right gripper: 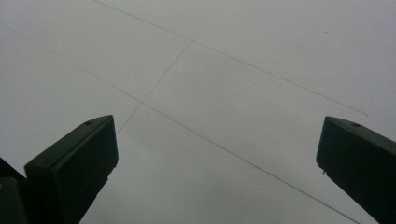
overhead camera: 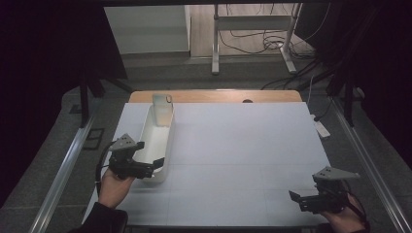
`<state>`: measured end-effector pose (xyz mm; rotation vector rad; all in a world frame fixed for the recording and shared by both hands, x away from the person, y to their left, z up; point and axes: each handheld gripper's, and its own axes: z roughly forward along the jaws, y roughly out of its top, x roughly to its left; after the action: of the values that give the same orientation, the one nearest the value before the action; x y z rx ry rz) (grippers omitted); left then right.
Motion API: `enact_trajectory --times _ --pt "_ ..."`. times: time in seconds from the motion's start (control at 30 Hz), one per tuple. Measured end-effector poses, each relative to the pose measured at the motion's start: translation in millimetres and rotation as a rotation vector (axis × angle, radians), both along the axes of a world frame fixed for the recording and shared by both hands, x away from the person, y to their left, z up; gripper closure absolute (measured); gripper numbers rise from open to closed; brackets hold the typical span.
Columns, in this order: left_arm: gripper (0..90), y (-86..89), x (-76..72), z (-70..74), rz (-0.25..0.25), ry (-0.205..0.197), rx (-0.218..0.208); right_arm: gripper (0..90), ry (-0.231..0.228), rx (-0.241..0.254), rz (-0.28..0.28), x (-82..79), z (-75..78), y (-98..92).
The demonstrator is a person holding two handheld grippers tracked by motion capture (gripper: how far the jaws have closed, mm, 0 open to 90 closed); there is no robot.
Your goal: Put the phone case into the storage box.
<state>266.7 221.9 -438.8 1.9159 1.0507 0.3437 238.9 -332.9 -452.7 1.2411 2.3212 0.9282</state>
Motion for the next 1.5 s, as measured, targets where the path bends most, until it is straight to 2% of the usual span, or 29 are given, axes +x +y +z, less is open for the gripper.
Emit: enact_trajectory --times 0.63,1.5 --pt "0.8 14.6 -27.0 -3.6 0.041 -0.007 0.016 0.0 0.001 -0.004 0.000 -0.2 -0.1 0.5" --pt "0.8 34.6 -55.1 -14.5 0.092 0.018 -0.004 0.0 0.002 -0.006 0.000 -0.2 -0.2 0.8"
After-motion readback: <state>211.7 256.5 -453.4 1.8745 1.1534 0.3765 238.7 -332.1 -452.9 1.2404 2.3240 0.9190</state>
